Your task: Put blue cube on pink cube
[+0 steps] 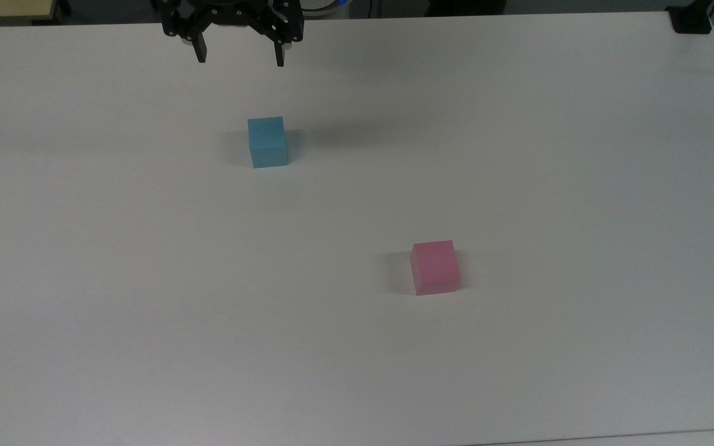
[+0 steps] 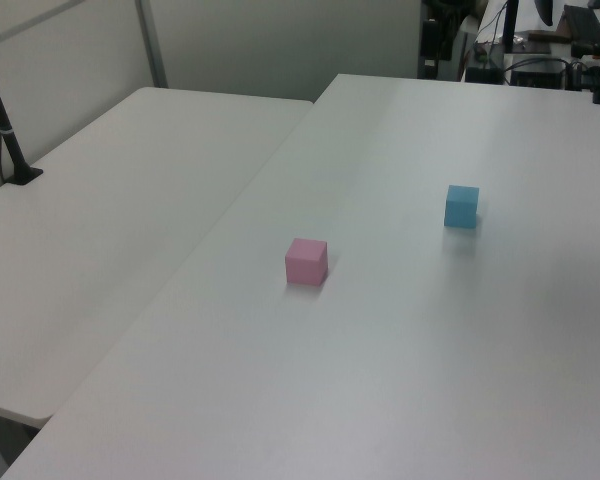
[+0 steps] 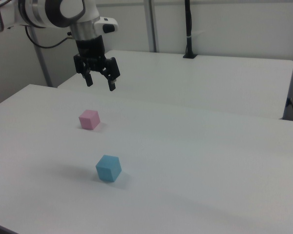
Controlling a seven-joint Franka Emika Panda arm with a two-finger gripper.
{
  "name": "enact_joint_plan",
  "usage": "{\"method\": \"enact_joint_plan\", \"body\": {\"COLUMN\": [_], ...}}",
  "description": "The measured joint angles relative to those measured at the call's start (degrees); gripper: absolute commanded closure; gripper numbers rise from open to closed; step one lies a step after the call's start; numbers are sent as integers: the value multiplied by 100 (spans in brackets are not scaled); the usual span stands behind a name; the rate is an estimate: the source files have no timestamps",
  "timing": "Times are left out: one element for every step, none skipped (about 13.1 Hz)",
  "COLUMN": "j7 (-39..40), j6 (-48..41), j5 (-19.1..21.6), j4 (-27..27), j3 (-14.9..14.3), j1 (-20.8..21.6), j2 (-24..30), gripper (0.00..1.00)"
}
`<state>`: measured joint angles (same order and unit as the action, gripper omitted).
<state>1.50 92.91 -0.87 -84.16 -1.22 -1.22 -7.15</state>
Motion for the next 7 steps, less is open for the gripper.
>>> {"method": "enact_joint_plan", "body": {"j7": [-9, -9, -10, -15, -17, -17, -18], "j6": [-2, -103, -199, -229, -231, -231, -231], "j5": [0, 0, 0, 0, 0, 0, 0], "j4": [0, -1, -1, -1, -1, -1, -1], "j3": [0, 1, 1, 1, 1, 1, -1], "j1": [0, 31, 97, 148, 168, 167, 166], "j2": [43, 42, 42, 42, 42, 42, 42], "gripper": [0, 0, 0, 0, 0, 0, 0]}}
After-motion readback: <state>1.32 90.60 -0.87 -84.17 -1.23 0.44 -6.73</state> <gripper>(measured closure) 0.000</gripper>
